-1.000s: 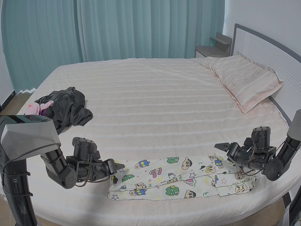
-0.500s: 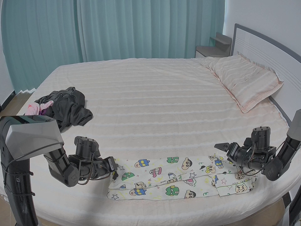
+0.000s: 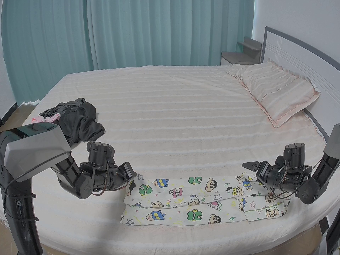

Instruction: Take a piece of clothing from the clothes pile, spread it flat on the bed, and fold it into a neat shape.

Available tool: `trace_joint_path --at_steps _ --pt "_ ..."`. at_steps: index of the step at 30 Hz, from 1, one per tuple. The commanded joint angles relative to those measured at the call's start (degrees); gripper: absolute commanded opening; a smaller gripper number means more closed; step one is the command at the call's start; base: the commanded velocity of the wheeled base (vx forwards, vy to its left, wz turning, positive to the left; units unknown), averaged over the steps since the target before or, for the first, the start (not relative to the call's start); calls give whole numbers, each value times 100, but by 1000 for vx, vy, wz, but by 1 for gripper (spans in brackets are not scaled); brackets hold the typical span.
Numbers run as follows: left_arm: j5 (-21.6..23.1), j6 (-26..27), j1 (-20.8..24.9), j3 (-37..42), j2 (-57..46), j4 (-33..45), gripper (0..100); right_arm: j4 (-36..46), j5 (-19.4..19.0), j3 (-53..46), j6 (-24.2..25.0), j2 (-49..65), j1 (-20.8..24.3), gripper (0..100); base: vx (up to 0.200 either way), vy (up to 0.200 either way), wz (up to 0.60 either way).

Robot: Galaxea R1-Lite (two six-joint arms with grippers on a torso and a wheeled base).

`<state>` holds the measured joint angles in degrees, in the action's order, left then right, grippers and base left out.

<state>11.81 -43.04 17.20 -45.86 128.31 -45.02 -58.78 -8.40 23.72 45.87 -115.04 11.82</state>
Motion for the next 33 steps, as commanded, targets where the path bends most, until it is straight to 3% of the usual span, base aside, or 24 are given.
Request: trace_joint_path --at_steps 1,7,14,27,30,31,33 --pt "-12 -257 -15 -441 1 257 0 -2 -4 1 1 -18 4 100 0 0 0" --pt "-21 -310 -85 -793 37 688 0 -2 -4 1 -17 -18 -22 100 0 0 0" --pt "-250 -310 -252 -960 195 758 0 25 31 27 -52 -27 -101 100 0 0 0" --pt "-250 -310 -270 -1004 362 837 0 192 40 62 -272 -89 -330 100 0 0 0" --pt "-250 -319 -279 -1127 371 855 0 429 49 106 -571 -9 -515 100 0 0 0" --pt "-250 -319 -279 -1136 371 855 100 587 49 159 -703 43 -594 100 0 0 0" --pt "-250 -319 -279 -1127 371 855 100 763 49 212 -790 96 -673 100 0 0 0"
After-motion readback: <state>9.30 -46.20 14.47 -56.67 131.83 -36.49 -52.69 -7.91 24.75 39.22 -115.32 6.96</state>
